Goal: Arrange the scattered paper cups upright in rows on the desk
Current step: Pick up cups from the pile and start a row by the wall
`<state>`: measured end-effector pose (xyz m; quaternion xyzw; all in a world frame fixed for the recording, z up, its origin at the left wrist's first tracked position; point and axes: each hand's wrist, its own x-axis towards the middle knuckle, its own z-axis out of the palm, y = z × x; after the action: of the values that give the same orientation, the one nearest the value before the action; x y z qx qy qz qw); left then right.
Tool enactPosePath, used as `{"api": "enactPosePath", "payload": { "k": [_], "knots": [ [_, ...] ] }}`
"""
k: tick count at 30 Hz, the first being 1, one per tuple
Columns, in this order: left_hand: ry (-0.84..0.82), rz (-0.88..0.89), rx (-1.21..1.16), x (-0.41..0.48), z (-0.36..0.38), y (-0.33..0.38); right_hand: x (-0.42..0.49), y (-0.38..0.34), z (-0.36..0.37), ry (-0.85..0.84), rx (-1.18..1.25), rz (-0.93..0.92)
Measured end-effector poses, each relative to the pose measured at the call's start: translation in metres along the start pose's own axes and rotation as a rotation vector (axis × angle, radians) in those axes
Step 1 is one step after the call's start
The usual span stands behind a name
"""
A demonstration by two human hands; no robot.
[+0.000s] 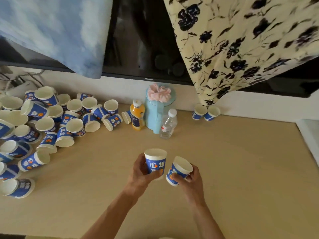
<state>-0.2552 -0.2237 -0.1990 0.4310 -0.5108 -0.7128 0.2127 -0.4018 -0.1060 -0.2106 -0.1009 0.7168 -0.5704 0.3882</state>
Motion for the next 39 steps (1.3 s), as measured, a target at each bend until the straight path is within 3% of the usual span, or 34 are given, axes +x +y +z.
{"api": "enactPosePath", "payload": {
  "k": [6,15,30,39],
  "knots": [
    [0.075,0.052,0.155,0.025,0.116,-0.010,0.062,-0.001,-0.106,0.038,0.025,-0.022],
    [0.161,0.117,0.199,0.061,0.231,-0.014,0.142,-0.014,-0.198,0.052,0.036,-0.104],
    [0.186,0.211,0.261,0.105,0.282,0.003,0.335,-0.041,-0.220,0.135,-0.169,-0.300],
    [0.160,0.240,0.280,0.117,0.297,0.004,0.385,-0.032,-0.218,0.149,-0.270,-0.351]
  ]
}}
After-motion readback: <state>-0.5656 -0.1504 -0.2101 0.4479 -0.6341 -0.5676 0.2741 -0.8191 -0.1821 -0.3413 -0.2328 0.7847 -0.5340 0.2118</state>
